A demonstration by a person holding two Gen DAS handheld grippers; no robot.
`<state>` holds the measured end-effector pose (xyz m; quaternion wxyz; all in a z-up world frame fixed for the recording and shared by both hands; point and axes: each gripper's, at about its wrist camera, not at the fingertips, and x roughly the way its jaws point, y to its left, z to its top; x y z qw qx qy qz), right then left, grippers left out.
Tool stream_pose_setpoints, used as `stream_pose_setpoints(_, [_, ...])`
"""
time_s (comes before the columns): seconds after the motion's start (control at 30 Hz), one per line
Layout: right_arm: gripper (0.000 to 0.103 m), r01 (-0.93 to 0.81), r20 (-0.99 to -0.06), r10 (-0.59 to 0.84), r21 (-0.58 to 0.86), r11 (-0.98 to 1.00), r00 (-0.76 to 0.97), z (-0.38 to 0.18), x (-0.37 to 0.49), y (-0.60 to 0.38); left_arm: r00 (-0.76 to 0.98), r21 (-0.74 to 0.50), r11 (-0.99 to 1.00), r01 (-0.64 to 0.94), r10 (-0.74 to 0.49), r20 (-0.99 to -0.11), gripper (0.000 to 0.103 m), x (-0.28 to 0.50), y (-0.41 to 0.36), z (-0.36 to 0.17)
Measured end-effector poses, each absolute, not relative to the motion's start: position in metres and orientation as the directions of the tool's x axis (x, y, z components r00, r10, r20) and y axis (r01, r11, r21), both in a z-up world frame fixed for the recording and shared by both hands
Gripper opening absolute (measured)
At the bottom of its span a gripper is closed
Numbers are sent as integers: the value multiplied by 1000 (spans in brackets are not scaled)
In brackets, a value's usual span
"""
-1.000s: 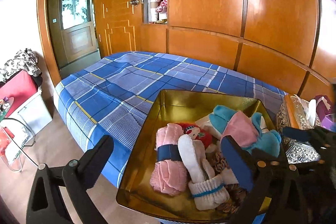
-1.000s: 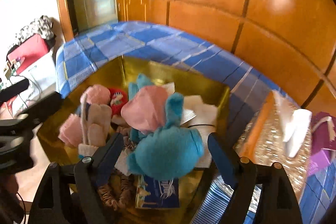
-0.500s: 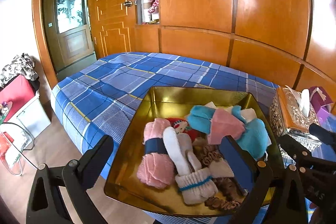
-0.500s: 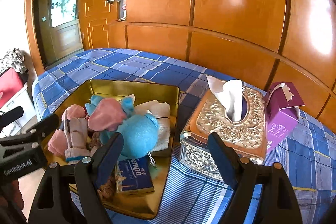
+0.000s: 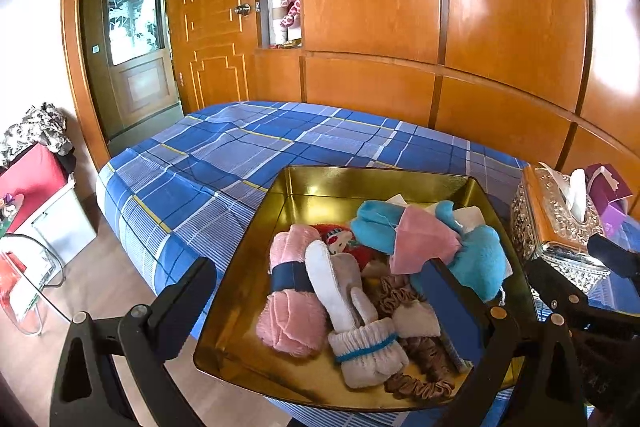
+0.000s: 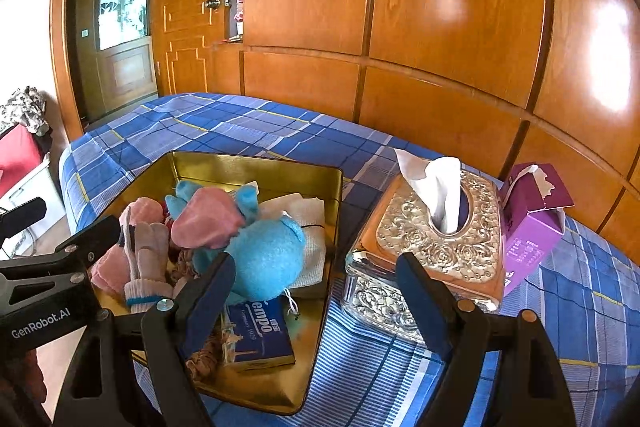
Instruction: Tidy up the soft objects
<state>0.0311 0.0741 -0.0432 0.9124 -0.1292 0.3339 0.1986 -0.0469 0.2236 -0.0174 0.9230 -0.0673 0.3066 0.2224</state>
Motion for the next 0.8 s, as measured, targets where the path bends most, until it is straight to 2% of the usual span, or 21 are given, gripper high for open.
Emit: stream_pose_setpoints(0.8, [84, -446, -667, 277, -93, 890, 692, -45, 31, 74, 702, 21, 887, -462, 379, -603, 103, -46, 225, -20])
